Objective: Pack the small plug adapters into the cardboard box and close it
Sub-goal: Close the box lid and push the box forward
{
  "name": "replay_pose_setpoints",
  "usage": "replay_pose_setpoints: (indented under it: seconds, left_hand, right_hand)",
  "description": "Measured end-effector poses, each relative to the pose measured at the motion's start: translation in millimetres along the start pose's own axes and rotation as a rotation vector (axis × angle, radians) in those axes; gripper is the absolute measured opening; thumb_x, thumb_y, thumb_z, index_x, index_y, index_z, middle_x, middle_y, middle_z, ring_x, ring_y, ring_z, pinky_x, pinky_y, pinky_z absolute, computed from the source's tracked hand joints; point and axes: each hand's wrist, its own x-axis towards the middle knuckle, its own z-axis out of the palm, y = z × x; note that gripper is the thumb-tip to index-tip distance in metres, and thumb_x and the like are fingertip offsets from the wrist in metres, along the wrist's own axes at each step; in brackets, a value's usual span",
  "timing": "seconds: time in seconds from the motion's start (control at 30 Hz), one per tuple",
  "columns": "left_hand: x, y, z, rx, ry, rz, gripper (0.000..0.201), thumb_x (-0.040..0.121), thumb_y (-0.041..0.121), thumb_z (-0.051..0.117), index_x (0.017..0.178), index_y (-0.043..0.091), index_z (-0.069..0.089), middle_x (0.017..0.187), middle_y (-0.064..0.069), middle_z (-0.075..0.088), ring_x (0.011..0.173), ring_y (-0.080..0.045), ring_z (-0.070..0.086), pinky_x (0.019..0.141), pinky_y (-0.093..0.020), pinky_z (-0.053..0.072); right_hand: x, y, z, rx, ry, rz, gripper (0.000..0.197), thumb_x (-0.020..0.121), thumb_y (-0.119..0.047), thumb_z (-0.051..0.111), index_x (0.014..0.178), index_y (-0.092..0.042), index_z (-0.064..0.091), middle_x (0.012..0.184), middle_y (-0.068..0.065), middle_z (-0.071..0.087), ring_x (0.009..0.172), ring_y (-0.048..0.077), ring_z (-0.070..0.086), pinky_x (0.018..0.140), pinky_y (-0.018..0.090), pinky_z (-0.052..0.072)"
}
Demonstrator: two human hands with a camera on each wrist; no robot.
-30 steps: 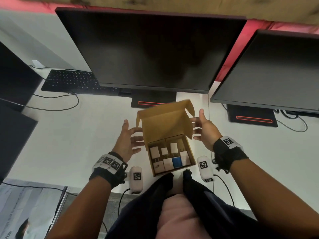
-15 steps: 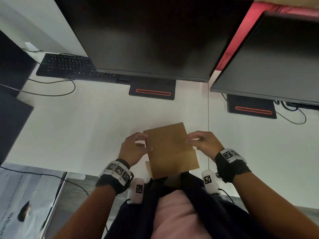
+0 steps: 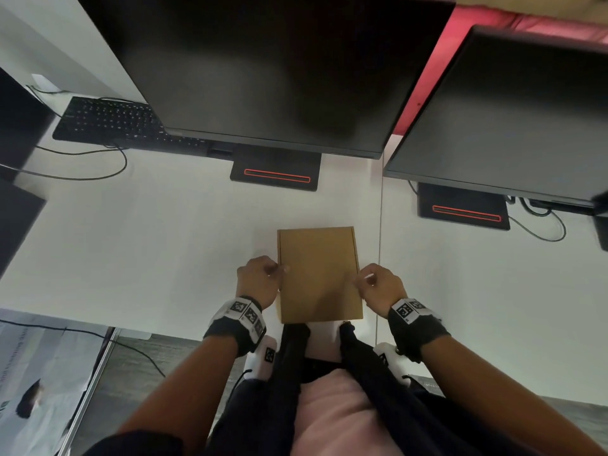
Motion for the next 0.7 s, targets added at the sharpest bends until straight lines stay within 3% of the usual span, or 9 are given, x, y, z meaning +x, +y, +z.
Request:
replay_pose_setpoints:
  seconds: [0.1,0.17,0.23,0.3,0.37,0.43,0.5,0.6,0.7]
  left_hand:
    - [5.7,28.0,15.1,-0.006,0.010,0.034,0.034,0.092,0.042,0.061,0.067,0.020,0.064,0.069,0.005,0.068,0.067,-0.011,0.061,0.076,-0.028,0.048]
    - [6.9,39.7,23.6,-0.044,-0.052,0.070,0.025,0.091,0.039,0.062,0.072,0.024,0.067,0.071,0.011,0.066,0.066,-0.002,0.058,0.072,-0.018,0.048]
    - [6.4,47.5,29.3,-0.070,-0.167,0.110,0.012,0.090,0.032,0.063,0.095,0.029,0.073,0.088,0.018,0.070,0.078,0.004,0.062,0.066,-0.003,0.043]
    - [6.0,48.8,34.6,-0.063,-0.235,0.160,0.032,0.090,0.024,0.062,0.120,0.033,0.068,0.107,0.020,0.071,0.089,0.005,0.064,0.063,0.004,0.041]
    - [6.2,51.4,38.1,-0.056,-0.236,0.169,0.038,0.091,0.021,0.063,0.127,0.034,0.064,0.112,0.019,0.069,0.090,0.008,0.061,0.064,0.008,0.037]
    - [6.9,55.3,41.7,-0.038,-0.218,0.158,0.037,0.092,0.022,0.062,0.128,0.033,0.064,0.110,0.018,0.069,0.090,0.005,0.060,0.070,0.005,0.037]
    - [10.5,58.9,44.1,-0.003,-0.210,0.160,0.036,0.092,0.025,0.062,0.128,0.032,0.065,0.109,0.013,0.070,0.094,-0.002,0.061,0.083,-0.008,0.045]
    - [18.3,61.9,45.9,0.022,-0.221,0.141,0.035,0.093,0.027,0.061,0.127,0.033,0.065,0.107,0.009,0.072,0.101,-0.008,0.065,0.084,-0.014,0.044]
    - [28.1,62.1,50.1,0.030,-0.240,0.103,0.042,0.093,0.031,0.059,0.135,0.031,0.058,0.117,0.004,0.069,0.114,-0.013,0.062,0.087,-0.020,0.049]
  right_hand:
    - [7.1,15.6,-9.5,0.092,0.061,0.075,0.037,0.083,-0.061,0.059,0.087,-0.024,0.060,0.066,0.002,0.074,0.067,0.021,0.072,0.072,0.042,0.061]
    - [8.9,23.9,-19.8,0.158,0.057,0.111,0.042,0.075,-0.065,0.065,0.091,-0.026,0.059,0.070,0.000,0.076,0.071,0.020,0.073,0.074,0.042,0.061]
    - [8.7,34.5,-32.3,0.274,0.014,0.121,0.042,0.071,-0.052,0.078,0.098,-0.025,0.061,0.079,0.000,0.077,0.075,0.020,0.074,0.080,0.045,0.060]
    - [7.5,44.2,-42.3,0.355,-0.029,0.118,0.037,0.070,-0.032,0.083,0.100,-0.022,0.064,0.086,0.003,0.078,0.080,0.023,0.074,0.087,0.050,0.058]
    - [7.1,48.3,-47.0,0.303,-0.004,0.103,0.032,0.071,-0.027,0.082,0.098,-0.023,0.066,0.091,0.002,0.078,0.084,0.022,0.074,0.085,0.047,0.058]
    - [8.6,48.8,-49.0,0.238,0.033,0.093,0.024,0.079,-0.025,0.078,0.100,-0.023,0.067,0.097,0.002,0.077,0.085,0.017,0.071,0.076,0.036,0.057]
    - [12.6,47.4,-51.8,0.220,0.050,0.086,0.022,0.082,-0.022,0.076,0.103,-0.021,0.068,0.100,0.003,0.076,0.085,0.012,0.068,0.069,0.026,0.052]
    - [20.4,48.5,-55.3,0.312,0.052,0.096,0.023,0.076,-0.021,0.082,0.096,-0.021,0.069,0.097,0.002,0.077,0.087,0.016,0.071,0.077,0.036,0.057]
    - [28.0,49.3,-56.6,0.397,0.046,0.132,0.027,0.072,-0.020,0.086,0.094,-0.020,0.071,0.095,0.002,0.077,0.089,0.020,0.072,0.086,0.043,0.058]
